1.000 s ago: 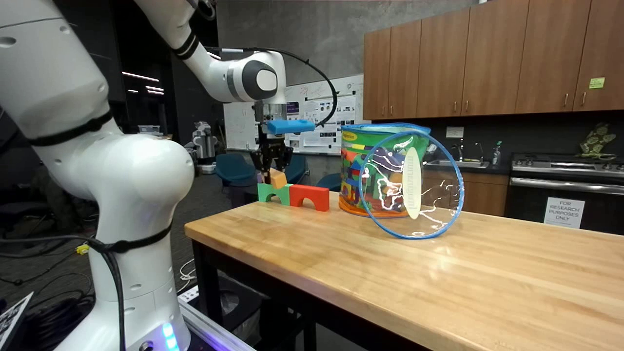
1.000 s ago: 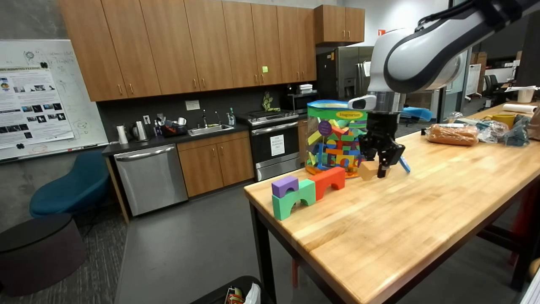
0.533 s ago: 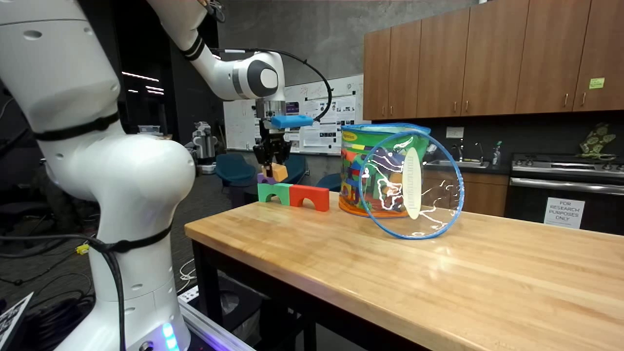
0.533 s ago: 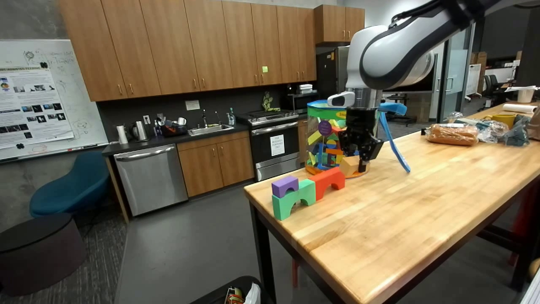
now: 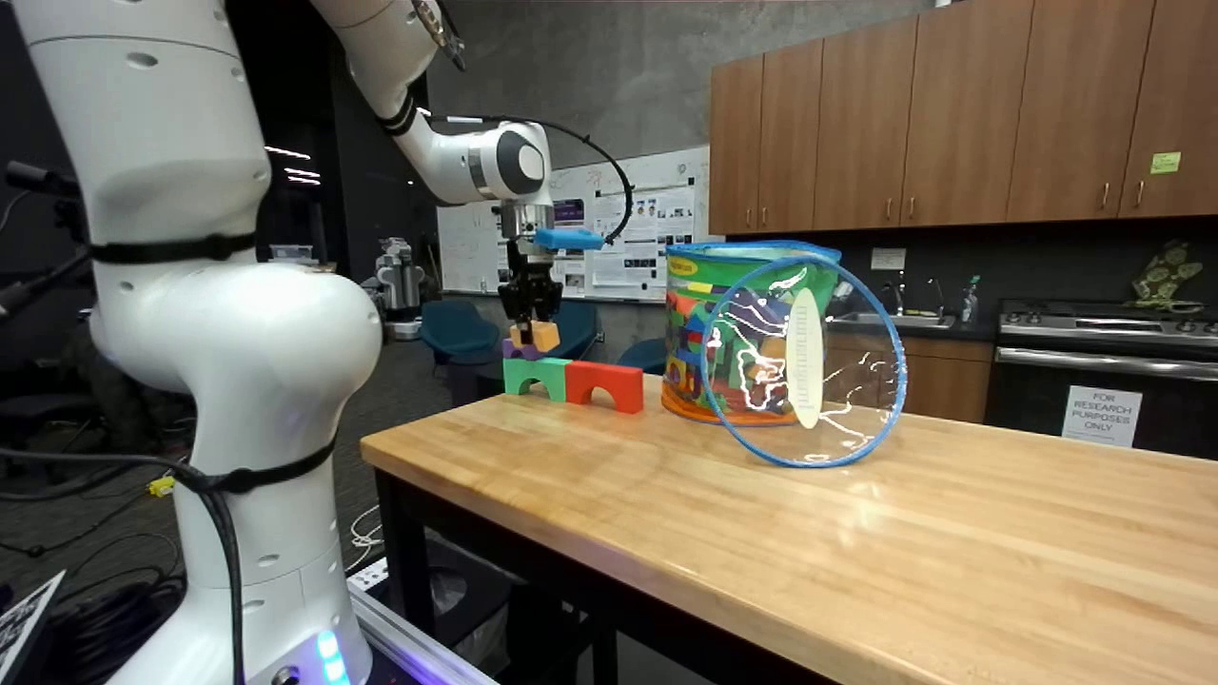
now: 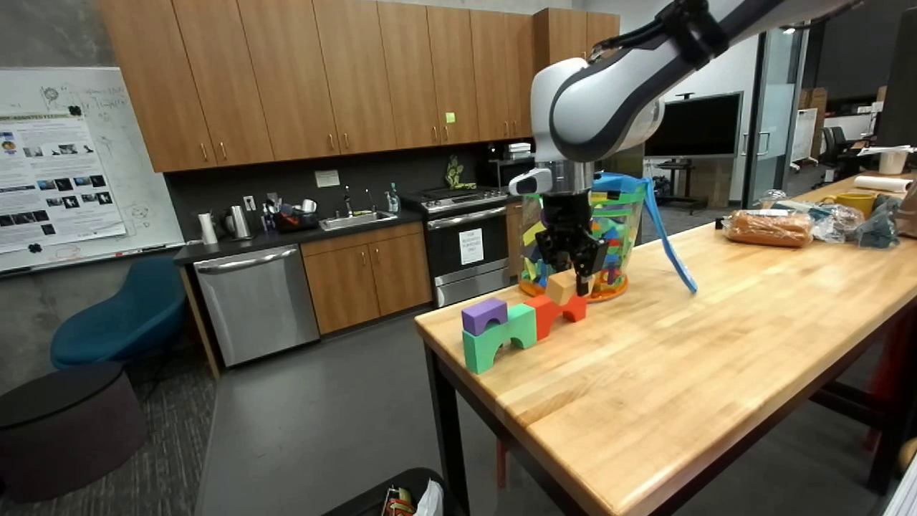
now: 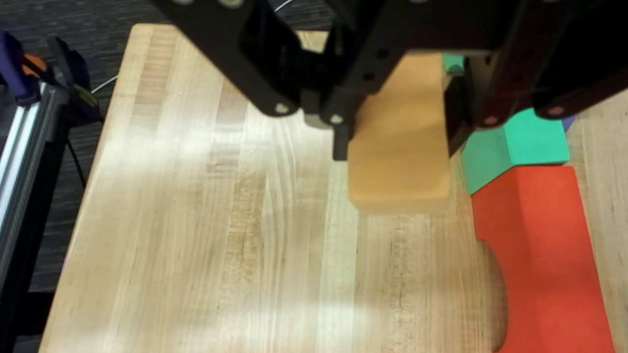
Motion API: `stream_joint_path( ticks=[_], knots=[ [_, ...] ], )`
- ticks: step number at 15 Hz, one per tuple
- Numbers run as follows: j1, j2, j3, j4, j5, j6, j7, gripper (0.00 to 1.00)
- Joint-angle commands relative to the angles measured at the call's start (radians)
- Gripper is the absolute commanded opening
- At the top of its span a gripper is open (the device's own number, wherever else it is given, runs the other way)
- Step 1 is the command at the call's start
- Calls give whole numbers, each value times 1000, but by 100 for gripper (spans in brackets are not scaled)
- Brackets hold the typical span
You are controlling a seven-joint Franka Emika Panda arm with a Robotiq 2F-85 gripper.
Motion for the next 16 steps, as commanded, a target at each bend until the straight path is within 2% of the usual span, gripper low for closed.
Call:
stream_joint_path(
  ticks=[1, 16],
  knots=[
    [-30, 106, 15, 118, -58, -89, -15, 17],
    [-48, 362, 73, 427, -110, -197, 7, 17]
  ],
)
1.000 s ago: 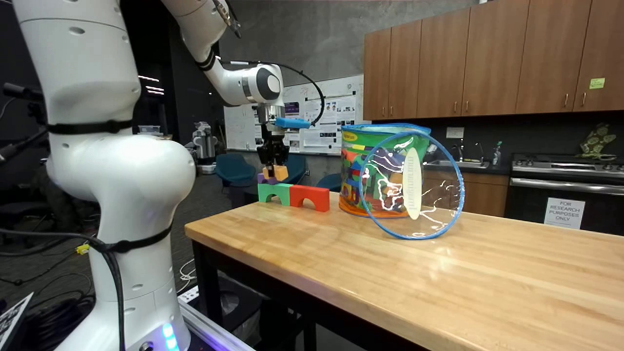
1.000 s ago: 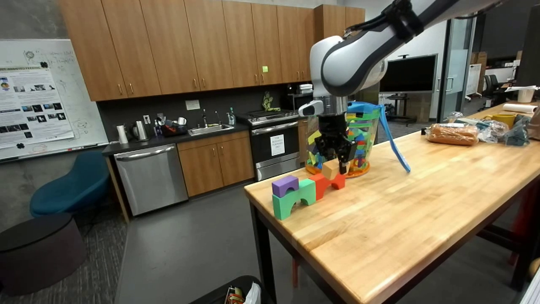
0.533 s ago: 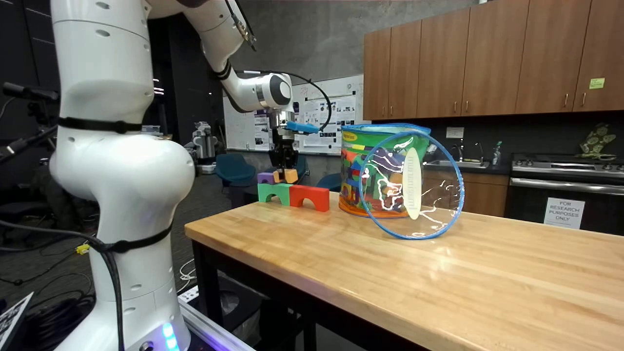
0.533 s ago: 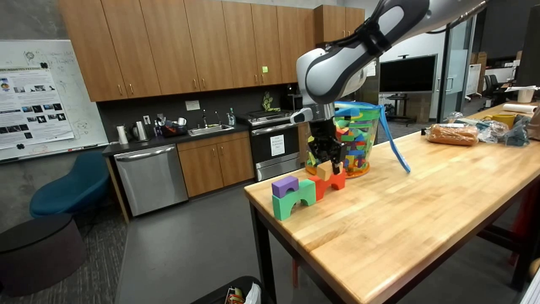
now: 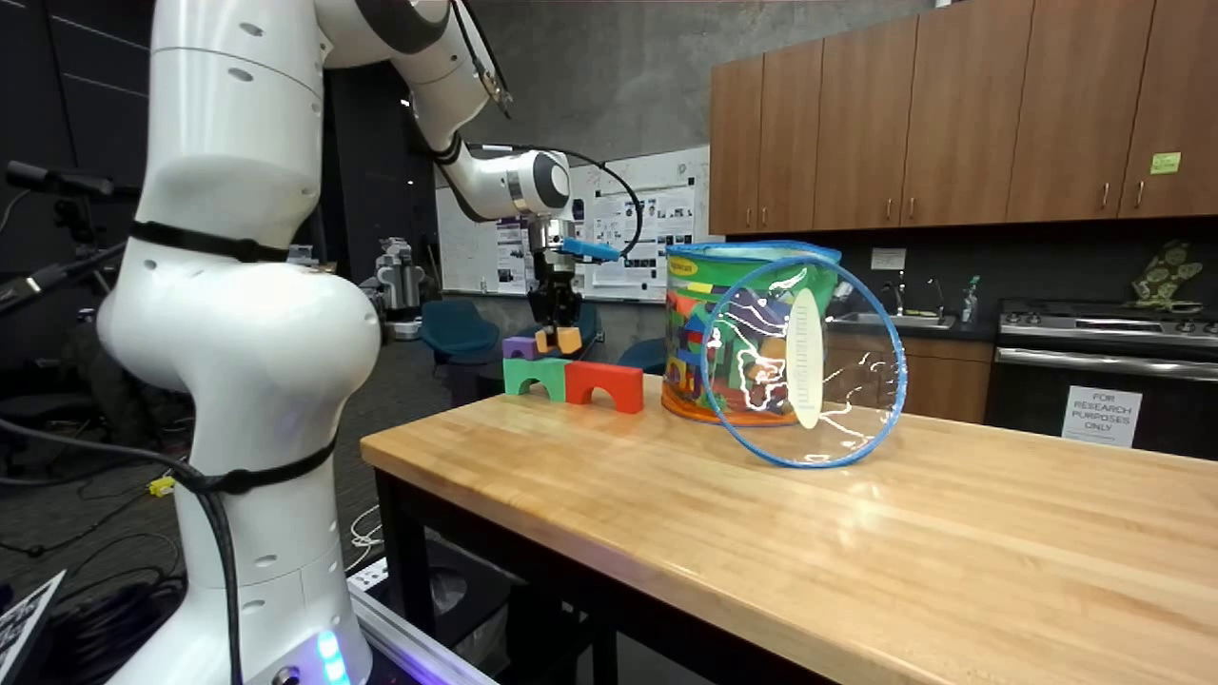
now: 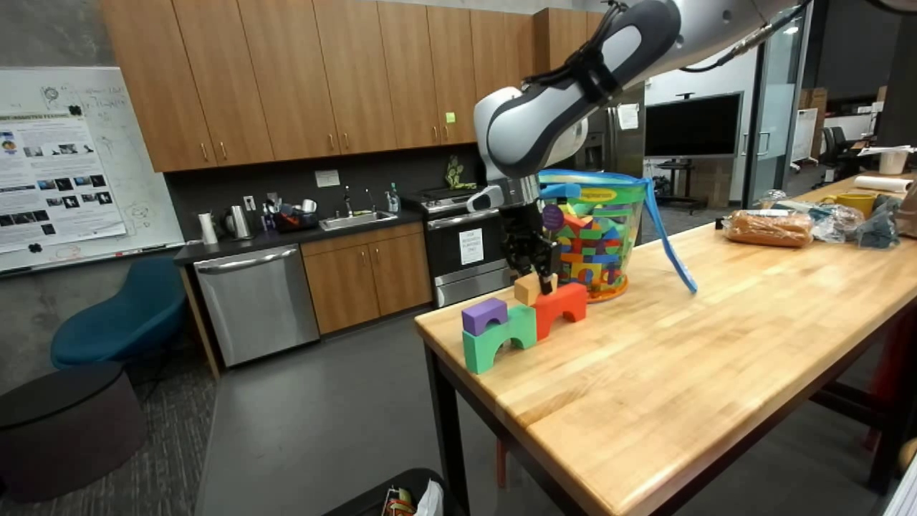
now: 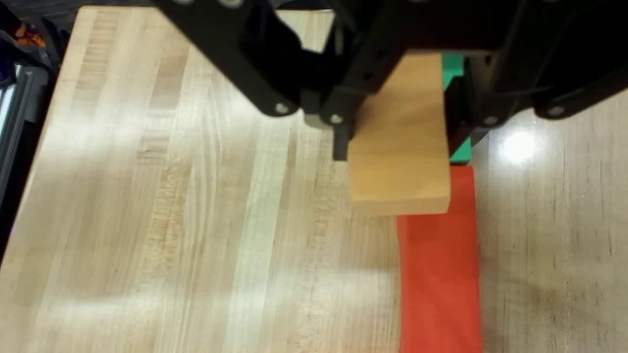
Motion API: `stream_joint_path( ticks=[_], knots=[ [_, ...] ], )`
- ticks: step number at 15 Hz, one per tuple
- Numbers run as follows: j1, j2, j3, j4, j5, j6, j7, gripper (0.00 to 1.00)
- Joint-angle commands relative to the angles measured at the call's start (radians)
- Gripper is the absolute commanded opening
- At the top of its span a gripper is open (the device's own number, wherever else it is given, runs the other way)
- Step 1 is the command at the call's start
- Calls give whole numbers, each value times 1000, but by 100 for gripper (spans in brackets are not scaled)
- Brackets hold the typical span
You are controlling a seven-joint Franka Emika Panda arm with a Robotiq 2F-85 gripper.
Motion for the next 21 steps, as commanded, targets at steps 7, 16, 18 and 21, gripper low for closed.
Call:
stream_joint_path(
  ticks=[7, 16, 18, 21],
  knots=[
    [-12, 127, 33, 166, -39, -118, 16, 17],
    [-9, 171, 52, 221, -32, -175, 18, 17],
    [-9, 176, 56, 226, -29, -176, 17, 17],
    [-9, 183, 63, 237, -22, -174, 18, 17]
  ],
)
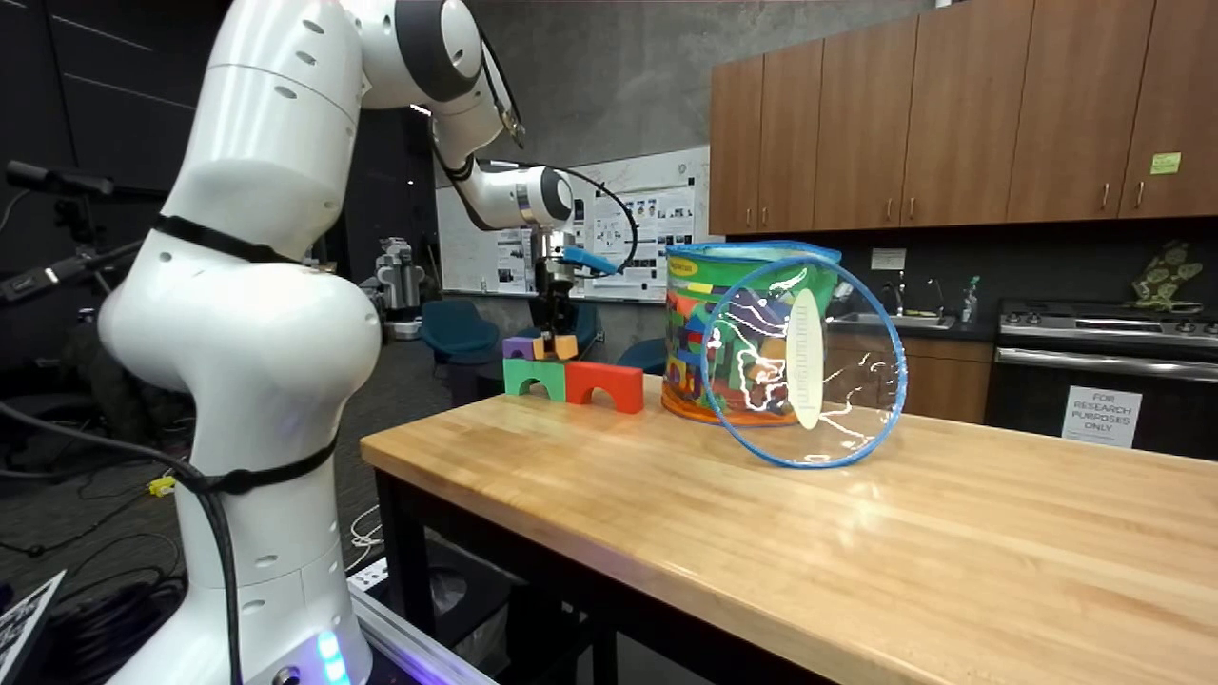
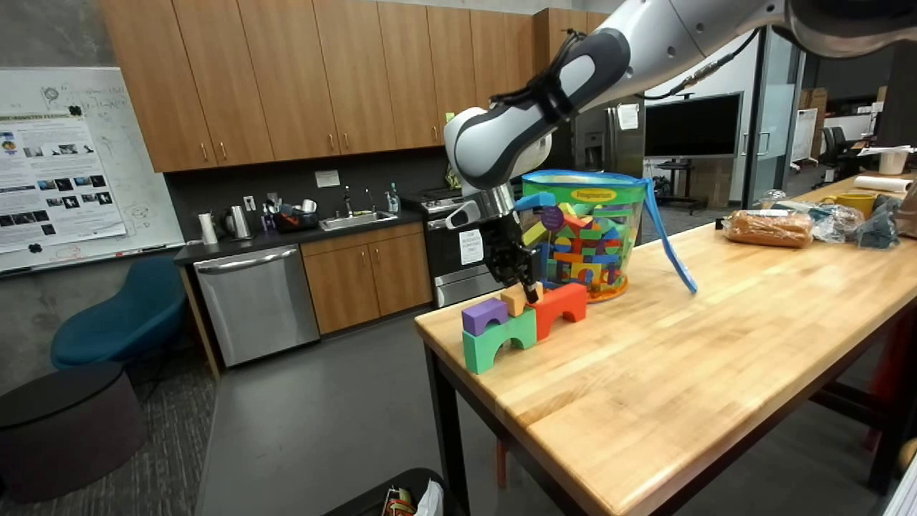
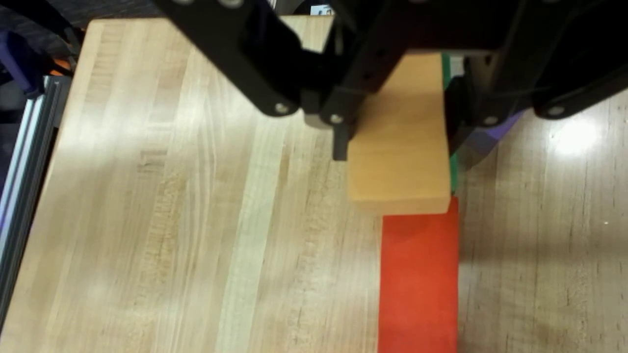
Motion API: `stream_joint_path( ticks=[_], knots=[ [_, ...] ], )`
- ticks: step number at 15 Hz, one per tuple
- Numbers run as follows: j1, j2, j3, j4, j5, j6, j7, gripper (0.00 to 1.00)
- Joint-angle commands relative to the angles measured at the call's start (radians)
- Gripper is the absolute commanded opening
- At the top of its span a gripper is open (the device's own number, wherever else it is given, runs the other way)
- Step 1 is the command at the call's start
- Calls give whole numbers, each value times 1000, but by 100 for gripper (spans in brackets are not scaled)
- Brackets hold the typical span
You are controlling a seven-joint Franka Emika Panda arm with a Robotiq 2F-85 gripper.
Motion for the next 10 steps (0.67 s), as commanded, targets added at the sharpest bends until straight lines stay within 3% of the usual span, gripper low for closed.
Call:
stream_joint_path(
  ticks=[1, 10],
  knots=[
    [-8, 17, 19, 40, 2, -23, 15, 17],
    [-9, 26, 25, 45, 3, -21, 20, 17]
  ],
)
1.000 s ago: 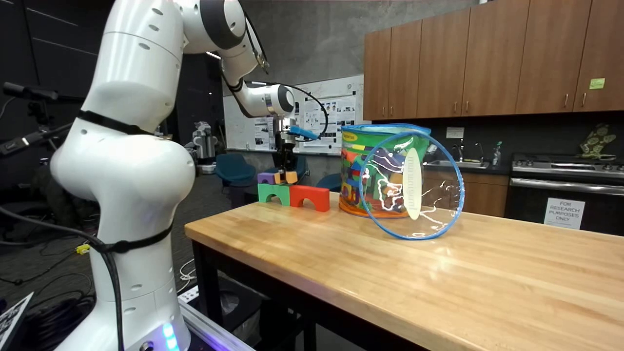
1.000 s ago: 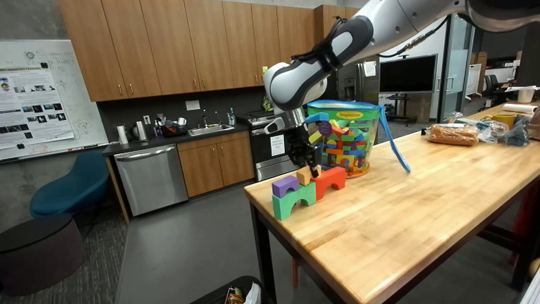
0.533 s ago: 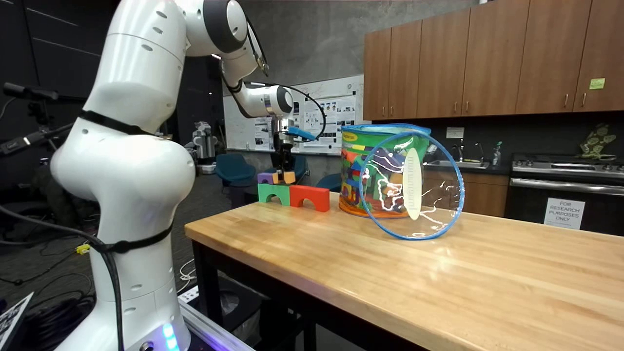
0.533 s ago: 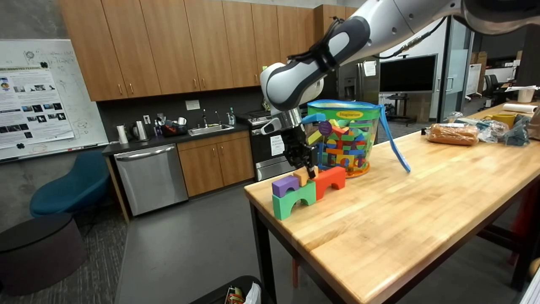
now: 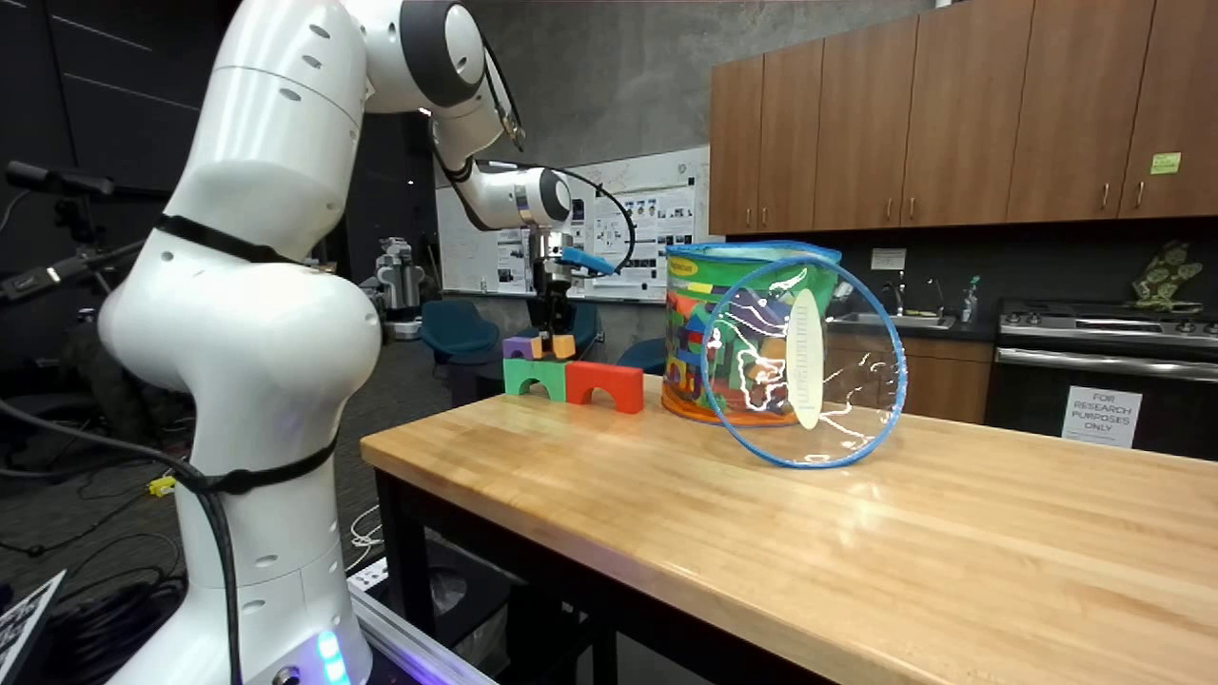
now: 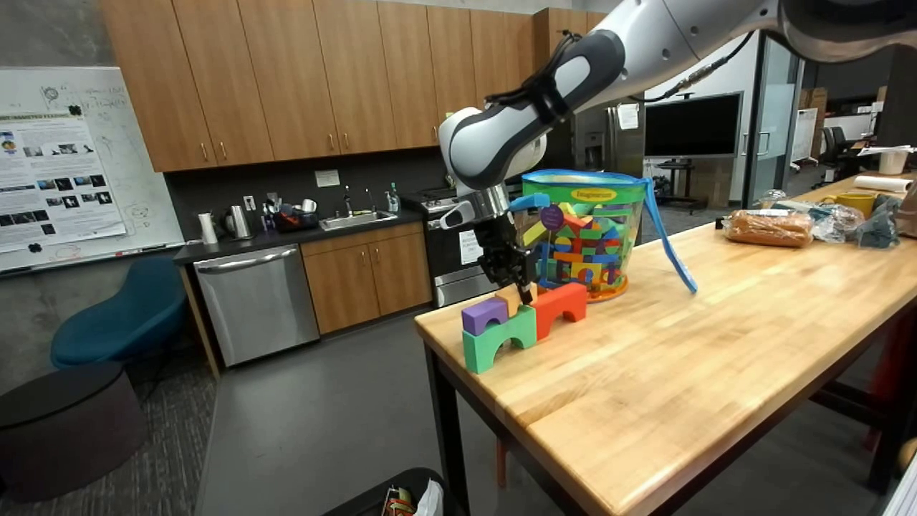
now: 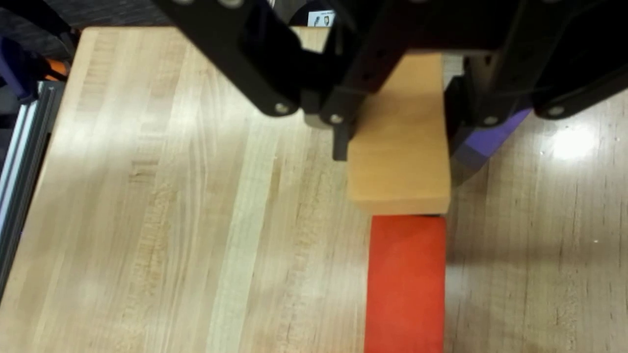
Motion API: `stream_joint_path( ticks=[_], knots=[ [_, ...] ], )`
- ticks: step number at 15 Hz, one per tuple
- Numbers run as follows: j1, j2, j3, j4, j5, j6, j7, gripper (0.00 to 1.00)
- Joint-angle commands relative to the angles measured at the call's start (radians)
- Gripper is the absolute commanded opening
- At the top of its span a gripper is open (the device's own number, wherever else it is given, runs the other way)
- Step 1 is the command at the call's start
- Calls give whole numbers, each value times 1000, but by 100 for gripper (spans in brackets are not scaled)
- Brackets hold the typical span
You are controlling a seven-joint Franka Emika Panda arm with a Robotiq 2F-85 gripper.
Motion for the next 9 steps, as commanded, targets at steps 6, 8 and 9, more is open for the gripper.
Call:
stream_joint_path(
  ticks=[6, 8, 9],
  knots=[
    [-9, 12, 17, 20, 8, -20, 16, 17],
    [-9, 14, 18, 21, 10, -19, 18, 17],
    [-10, 14, 19, 21, 12, -16, 18, 17]
  ],
)
